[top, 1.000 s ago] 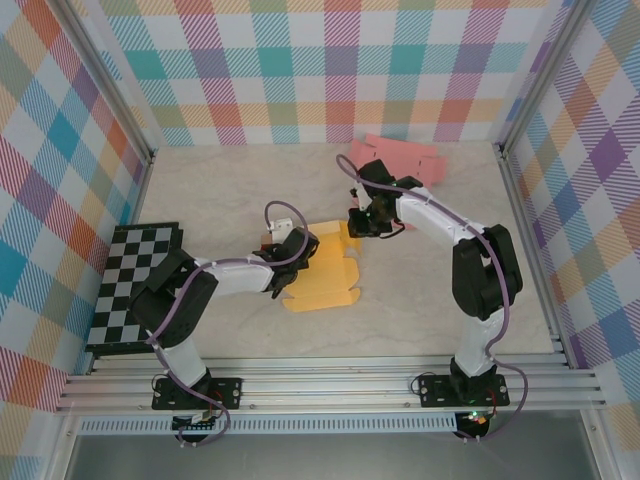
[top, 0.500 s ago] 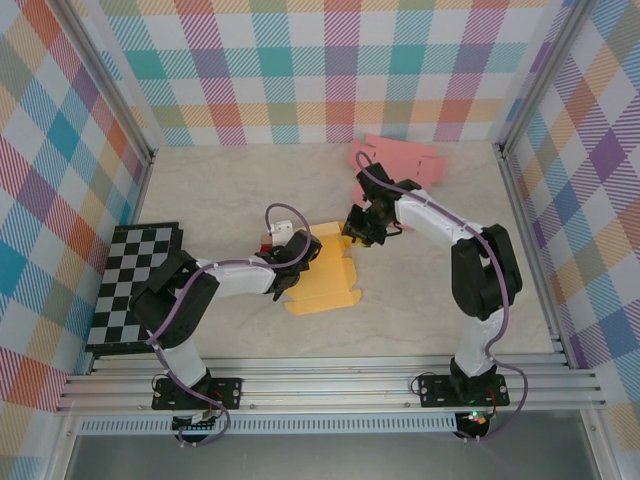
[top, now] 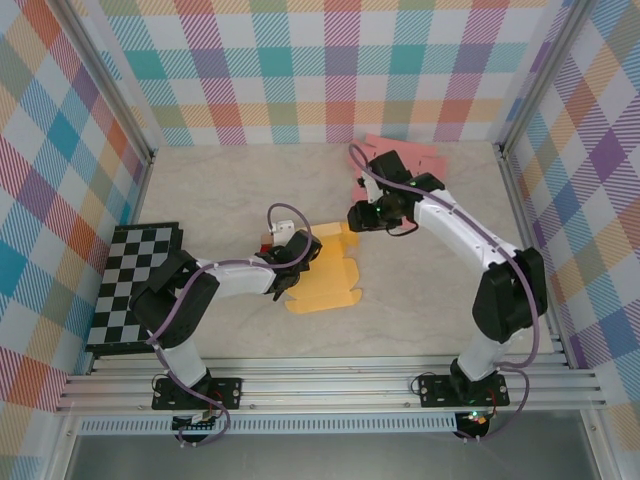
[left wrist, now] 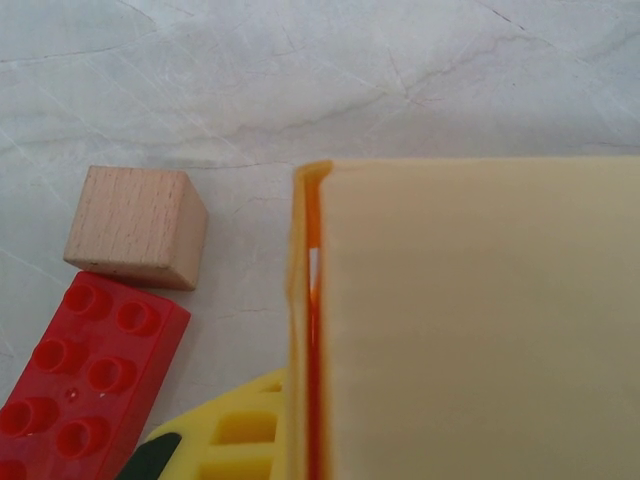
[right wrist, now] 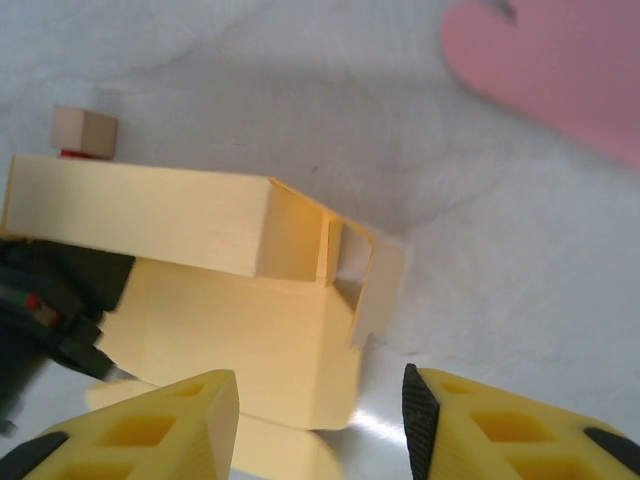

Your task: Fold the paper box

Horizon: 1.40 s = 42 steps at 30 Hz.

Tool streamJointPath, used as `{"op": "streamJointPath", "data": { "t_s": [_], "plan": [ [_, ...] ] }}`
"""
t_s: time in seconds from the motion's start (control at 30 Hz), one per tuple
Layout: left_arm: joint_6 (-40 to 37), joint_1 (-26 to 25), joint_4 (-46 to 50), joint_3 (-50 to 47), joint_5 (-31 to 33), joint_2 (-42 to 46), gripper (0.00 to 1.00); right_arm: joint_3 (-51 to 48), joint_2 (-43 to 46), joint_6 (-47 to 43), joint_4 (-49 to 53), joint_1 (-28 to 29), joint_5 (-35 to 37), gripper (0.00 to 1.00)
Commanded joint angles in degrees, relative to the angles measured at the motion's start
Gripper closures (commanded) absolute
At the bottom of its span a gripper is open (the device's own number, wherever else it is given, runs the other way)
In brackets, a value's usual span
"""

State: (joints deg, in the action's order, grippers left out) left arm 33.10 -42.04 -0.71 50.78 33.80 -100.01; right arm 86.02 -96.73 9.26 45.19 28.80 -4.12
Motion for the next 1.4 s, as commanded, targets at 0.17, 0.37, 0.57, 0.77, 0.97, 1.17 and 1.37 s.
{"op": "streamJointPath", "data": {
  "t_s": [0.17,0.37,0.57,0.77,0.97,1.17,1.37],
  "plan": [
    [-6.1,-0.9,-4.1,-1.6,-1.2,0.3,1.0,-16.9,9.8,-58.3,-13.4,-8.6,-15.6,0.52],
    [-7.6,-0.8,-5.9,-1.8,-3.4,0.0,1.0,-19.2,4.9,-71.7,-17.0,-12.7,-20.3,0.53],
    [-7.9,-0.9,-6.5,-1.6,-4.1,0.0,1.0,-19.9,0.2,-71.4,-21.4,-11.5,-21.0,0.54],
    [-8.0,-0.8,-6.4,-1.1,-4.8,-0.8,1.0,-20.0,-2.1,-72.0,-22.4,-10.5,-21.7,0.54],
    [-7.6,-0.8,-6.1,-0.6,-4.9,-1.8,1.0,-19.1,-2.9,-71.9,-21.2,-9.4,-23.4,0.54],
    [-7.2,-0.8,-5.8,0.0,-5.0,-2.5,1.0,-18.1,-4.0,-69.9,-20.3,-8.9,-24.6,0.53],
    [-7.1,-0.8,-5.6,0.3,-5.3,-2.9,1.0,-16.3,-5.3,-65.4,-20.6,-8.6,-23.8,0.54]
  ]
}}
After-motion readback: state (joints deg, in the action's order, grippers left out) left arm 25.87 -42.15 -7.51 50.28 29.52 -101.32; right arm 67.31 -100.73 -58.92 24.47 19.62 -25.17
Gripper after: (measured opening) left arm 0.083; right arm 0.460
